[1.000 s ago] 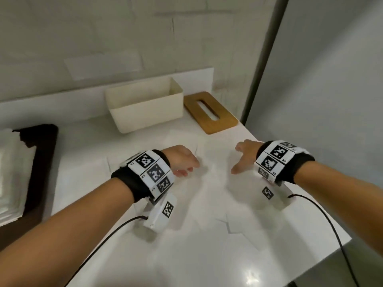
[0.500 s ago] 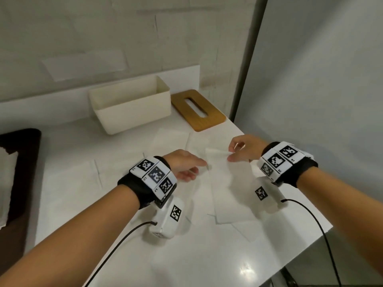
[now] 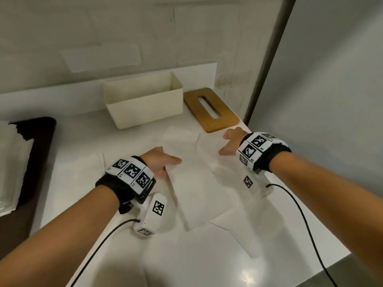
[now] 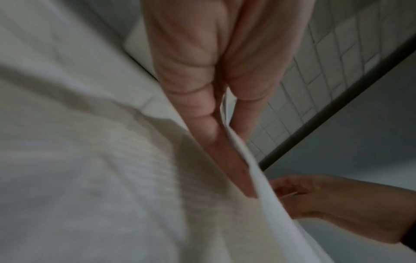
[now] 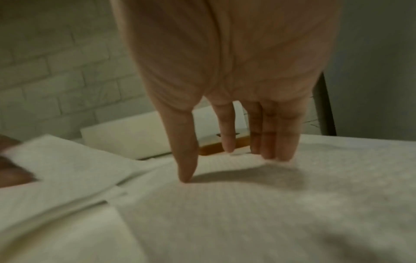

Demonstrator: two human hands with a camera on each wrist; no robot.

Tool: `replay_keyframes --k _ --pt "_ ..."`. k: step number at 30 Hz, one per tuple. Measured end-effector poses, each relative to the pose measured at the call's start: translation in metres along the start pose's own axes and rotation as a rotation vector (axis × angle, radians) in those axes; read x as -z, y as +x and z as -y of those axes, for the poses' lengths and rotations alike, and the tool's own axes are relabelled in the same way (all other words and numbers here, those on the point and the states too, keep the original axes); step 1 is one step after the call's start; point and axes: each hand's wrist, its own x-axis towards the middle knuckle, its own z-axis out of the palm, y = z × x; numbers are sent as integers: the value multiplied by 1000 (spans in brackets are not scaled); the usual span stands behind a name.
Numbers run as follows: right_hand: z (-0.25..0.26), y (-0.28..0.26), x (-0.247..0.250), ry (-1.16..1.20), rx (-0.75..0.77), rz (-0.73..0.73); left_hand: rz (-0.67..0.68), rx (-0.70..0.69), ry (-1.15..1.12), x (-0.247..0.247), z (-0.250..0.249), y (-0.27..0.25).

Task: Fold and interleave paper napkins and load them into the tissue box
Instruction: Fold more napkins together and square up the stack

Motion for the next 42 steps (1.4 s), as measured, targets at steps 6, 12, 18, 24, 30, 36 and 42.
replay_keyframes --k 6,12,18,24,30,36,42 --pt "-6 13 7 31 17 32 -62 47 12 14 11 -5" --pt "0 -8 34 337 186 16 -143 20 -85 14 12 -12" --pt "42 -34 54 683 291 56 -146 30 -154 16 13 -13" --pt "71 -17 -17 663 254 249 -76 60 -338 21 16 -11" --pt "75 -10 -51 707 168 311 -37 51 -245 23 20 -15" --pt "69 -6 -51 825 162 410 -5 17 -199 28 28 -12" --pt "71 -6 -52 821 186 449 8 -3 -220 29 31 -9"
